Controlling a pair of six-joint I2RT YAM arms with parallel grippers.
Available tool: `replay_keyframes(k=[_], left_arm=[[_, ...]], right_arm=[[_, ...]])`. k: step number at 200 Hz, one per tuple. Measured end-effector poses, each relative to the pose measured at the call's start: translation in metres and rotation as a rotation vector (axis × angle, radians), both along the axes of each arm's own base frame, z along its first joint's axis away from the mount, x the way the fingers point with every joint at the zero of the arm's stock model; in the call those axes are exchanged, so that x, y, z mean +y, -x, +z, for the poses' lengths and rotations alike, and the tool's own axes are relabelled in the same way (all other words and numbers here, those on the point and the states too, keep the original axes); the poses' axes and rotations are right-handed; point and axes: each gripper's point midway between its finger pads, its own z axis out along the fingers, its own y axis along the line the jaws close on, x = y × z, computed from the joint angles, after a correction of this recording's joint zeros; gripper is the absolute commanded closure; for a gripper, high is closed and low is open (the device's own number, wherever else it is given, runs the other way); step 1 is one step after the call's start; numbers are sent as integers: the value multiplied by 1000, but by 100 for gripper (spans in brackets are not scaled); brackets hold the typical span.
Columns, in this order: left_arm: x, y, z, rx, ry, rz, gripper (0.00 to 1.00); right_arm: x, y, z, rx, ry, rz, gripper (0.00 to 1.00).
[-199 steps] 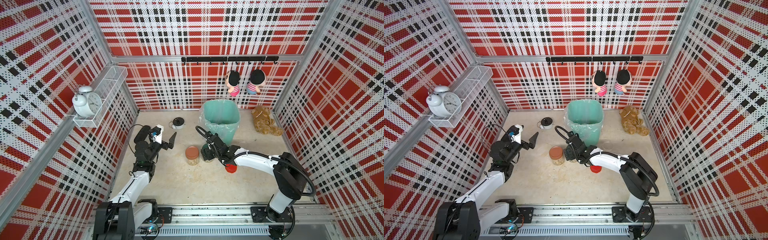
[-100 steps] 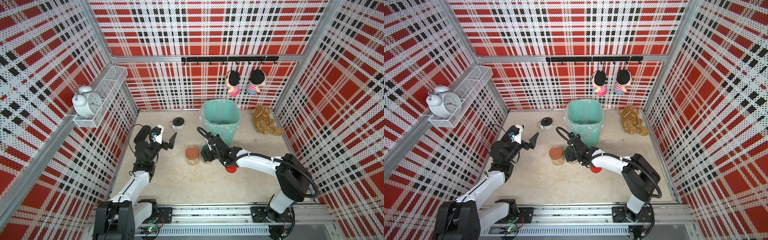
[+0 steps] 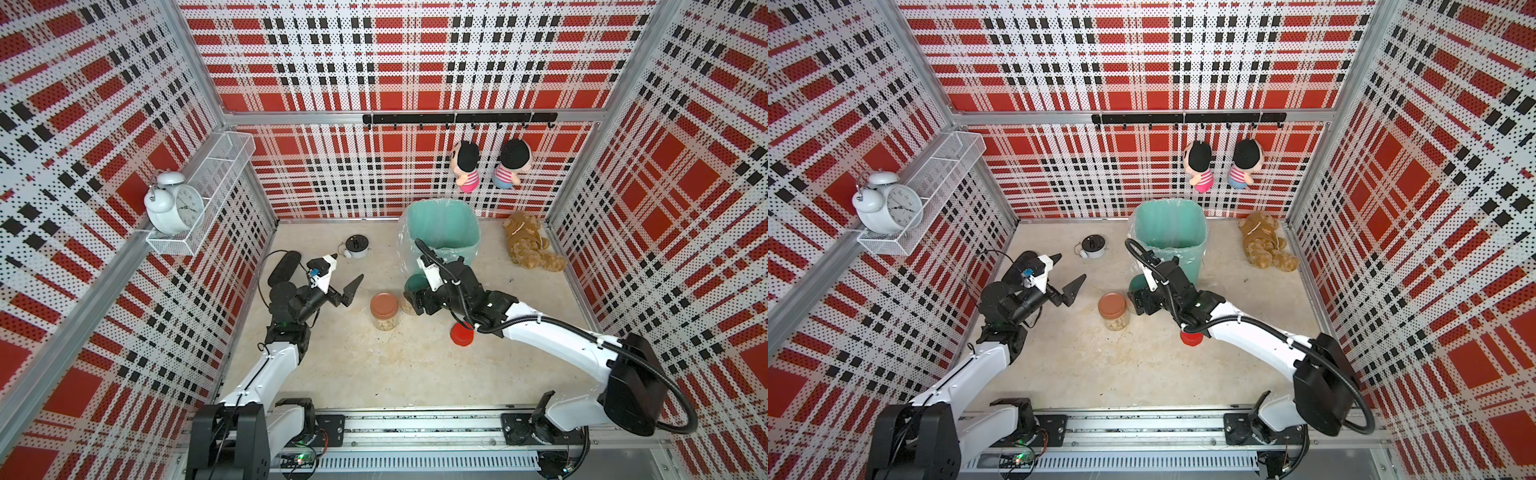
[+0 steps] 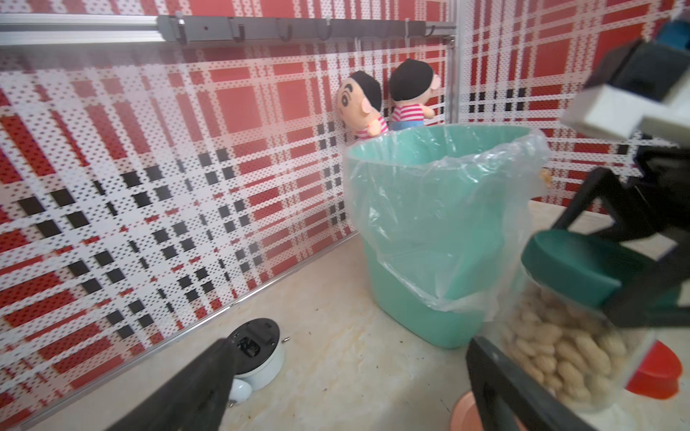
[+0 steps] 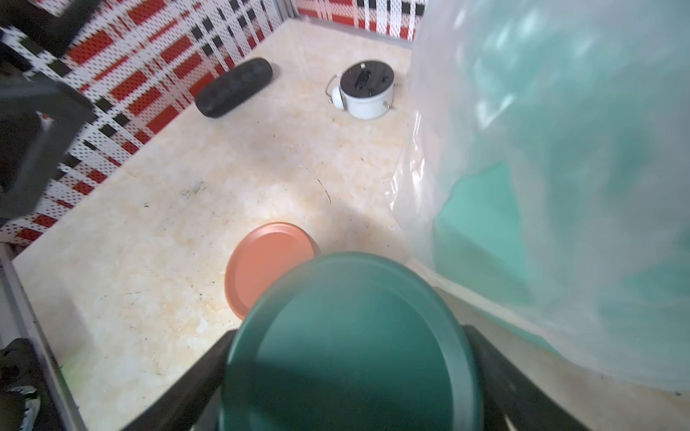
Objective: Empty moldy peanuts from jars
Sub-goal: Pick up the jar from the center of the board.
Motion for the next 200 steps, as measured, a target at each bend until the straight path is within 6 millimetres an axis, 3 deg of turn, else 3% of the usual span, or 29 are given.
replay_keyframes(k=[30,72,120,153,200], left_arm=[[-19,15,6,-25,-20,-132,2],[-57,36,22,-88,-57,-304,2],[-97,32,29,-122,-100,-387,2],[-122,24,20,-92,-115,-421,2],[-137,17,12,-53,-110,-448,2]], right_arm=[[-10,-1,41,-62,-36,36,100],[-14,-5,77,-105,-72,100,100],[-6,-1,117,-181,-106,190,100],[1,3,121,-196,-115,245,100],[4,3,117,-222,-116,276,100]])
